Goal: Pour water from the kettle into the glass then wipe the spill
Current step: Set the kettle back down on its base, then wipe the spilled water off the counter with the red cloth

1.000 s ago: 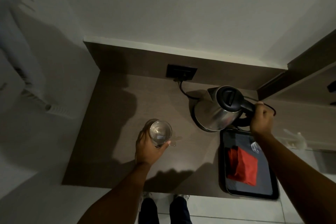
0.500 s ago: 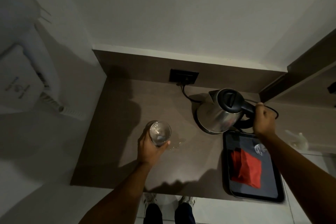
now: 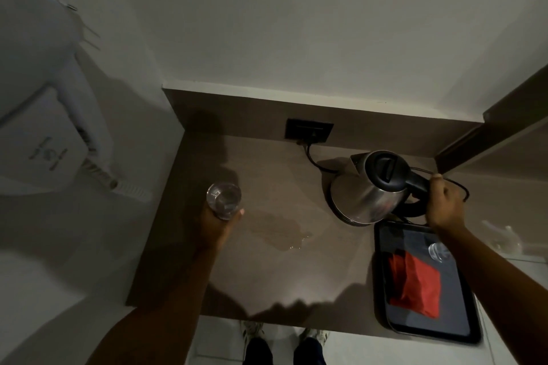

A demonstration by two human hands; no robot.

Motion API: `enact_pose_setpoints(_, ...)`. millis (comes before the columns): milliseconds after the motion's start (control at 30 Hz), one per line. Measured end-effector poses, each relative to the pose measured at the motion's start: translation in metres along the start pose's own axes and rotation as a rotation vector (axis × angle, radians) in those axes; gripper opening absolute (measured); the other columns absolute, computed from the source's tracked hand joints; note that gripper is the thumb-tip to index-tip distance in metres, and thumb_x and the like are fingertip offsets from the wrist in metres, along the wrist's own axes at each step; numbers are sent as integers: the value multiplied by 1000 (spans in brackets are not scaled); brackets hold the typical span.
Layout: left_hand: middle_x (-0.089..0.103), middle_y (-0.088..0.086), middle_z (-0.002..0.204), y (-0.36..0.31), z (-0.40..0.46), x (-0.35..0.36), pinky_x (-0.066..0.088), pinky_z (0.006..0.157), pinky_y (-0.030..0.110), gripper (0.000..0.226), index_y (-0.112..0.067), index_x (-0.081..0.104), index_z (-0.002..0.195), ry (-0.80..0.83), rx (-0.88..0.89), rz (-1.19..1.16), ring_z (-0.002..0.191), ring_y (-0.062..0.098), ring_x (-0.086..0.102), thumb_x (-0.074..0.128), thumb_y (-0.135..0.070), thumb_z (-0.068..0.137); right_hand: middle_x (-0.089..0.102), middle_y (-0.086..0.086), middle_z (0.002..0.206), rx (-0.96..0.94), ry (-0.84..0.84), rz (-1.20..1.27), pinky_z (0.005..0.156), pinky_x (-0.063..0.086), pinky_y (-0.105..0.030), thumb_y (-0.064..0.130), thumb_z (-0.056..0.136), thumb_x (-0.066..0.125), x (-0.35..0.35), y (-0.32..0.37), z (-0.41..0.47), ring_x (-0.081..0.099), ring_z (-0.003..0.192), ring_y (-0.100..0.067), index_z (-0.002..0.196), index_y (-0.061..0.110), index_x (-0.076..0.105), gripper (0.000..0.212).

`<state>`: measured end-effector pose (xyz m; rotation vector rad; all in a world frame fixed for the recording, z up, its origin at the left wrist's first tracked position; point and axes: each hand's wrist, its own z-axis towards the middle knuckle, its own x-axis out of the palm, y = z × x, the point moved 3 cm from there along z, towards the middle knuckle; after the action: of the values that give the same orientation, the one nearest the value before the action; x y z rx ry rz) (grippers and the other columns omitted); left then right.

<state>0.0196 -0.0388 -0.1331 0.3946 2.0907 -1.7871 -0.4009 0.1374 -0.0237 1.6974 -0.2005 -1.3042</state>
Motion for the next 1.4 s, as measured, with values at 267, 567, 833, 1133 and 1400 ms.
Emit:
enact_pose_setpoints(267, 63, 23, 124, -13, 46, -19, 33, 85, -5, 74, 7, 58, 125, -53, 82, -33, 112, 23, 56, 90, 3, 59, 63, -33, 77, 23, 30, 6, 64, 47, -47, 58, 91, 26, 4, -12, 8, 61, 72, -42, 77, -10, 60, 78)
enact_pose_setpoints(567, 63, 25, 124, -3, 56, -20, 36, 94, 10, 76, 4, 59, 126, -76, 33, 12, 117, 35, 59, 93, -10, 59, 58, -38, 74, 37, 34, 29, 51, 38, -51, 62, 89, 26, 5, -13, 8, 55, 63, -42, 72, -5, 53, 74)
enact_pose_setpoints(833, 59, 21, 134, -2, 52, -20, 35, 97, 28, 86, -3, 53, 135, -77, -28, 40, 125, 35, 54, 93, -16, 60, 57, -24, 81, 17, 24, 21, 68, 34, -34, 42, 104, 34, 1, 0, 5, 53, 81, -24, 85, -5, 58, 56)
enact_pose_setpoints(1133, 55, 19, 139, -2, 47, -26, 40, 110, 48, 83, -1, 47, 138, 99, 0, -54, 130, 33, 51, 87, 1, 65, 39, -14, 151, -14, 35, 134, 111, 40, -52, 60, 94, 43, 1, -5, -60, 44, 135, -31, 151, 24, 23, 70)
enact_pose_setpoints(1400, 43, 22, 149, 10, 20, -25, 36, 113, 54, 94, -2, 33, 148, 121, -116, -57, 138, 37, 41, 84, 2, 69, 11, -12, 166, 56, 151, -427, 111, 22, -67, 83, 74, 29, -6, -92, -149, 19, 149, -38, 156, 18, 17, 106)
